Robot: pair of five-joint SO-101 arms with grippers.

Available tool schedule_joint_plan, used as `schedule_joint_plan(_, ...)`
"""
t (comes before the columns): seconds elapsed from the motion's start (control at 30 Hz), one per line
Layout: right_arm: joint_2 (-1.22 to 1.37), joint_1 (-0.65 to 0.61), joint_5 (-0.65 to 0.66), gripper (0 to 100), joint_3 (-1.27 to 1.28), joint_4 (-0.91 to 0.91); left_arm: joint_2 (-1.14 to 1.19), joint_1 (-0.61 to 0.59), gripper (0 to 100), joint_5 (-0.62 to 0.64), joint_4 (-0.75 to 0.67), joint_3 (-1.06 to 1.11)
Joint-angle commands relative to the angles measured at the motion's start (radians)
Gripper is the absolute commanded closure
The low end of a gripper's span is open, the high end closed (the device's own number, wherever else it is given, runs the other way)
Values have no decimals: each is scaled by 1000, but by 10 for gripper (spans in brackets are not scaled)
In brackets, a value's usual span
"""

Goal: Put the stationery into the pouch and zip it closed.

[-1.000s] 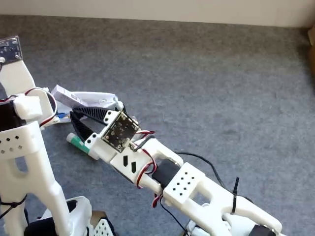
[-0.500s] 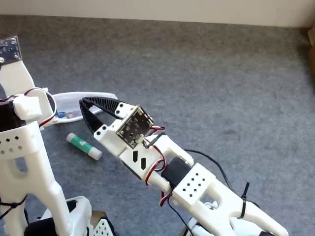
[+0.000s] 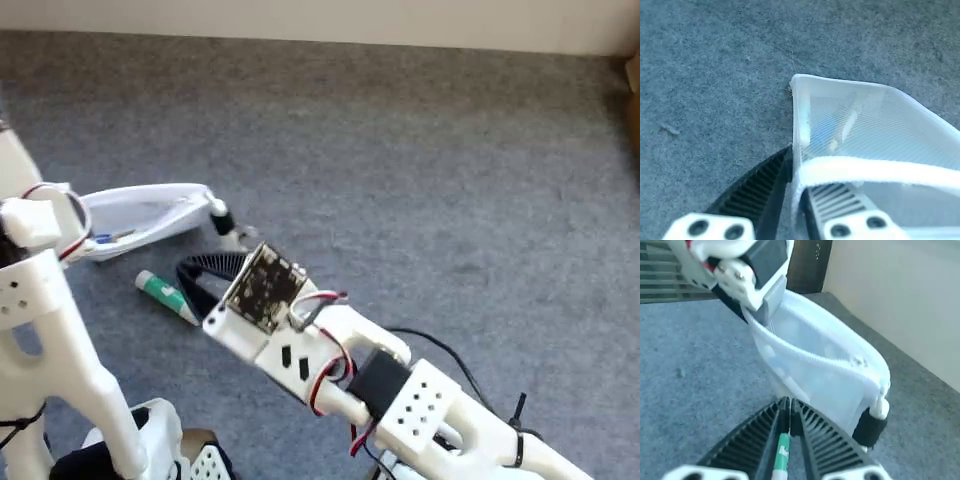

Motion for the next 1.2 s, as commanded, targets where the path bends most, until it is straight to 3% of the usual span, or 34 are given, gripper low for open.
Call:
schedule_joint_plan(0.0,-41,-21,9,995,21,5,-25,-139,994,11,-6,-70)
schedule_joint_plan(0.13,-39,-21,9,991,45,5,-25,-234,994,11,-3,-96)
schedule_joint_plan(0.23,-13,-21,9,984,42,8,-25,-239,994,12,0,-94)
schedule_joint_plan(0.5,272,-54,-132,817,-19,10,-25,-245,994,12,0,-90)
schedule_joint_plan(0.67,429,-105,-132,817,-76,10,-25,-246,994,12,2,-90)
schedule_joint_plan(1.17,889,-85,-132,817,-346,10,-25,-305,994,44,2,-88)
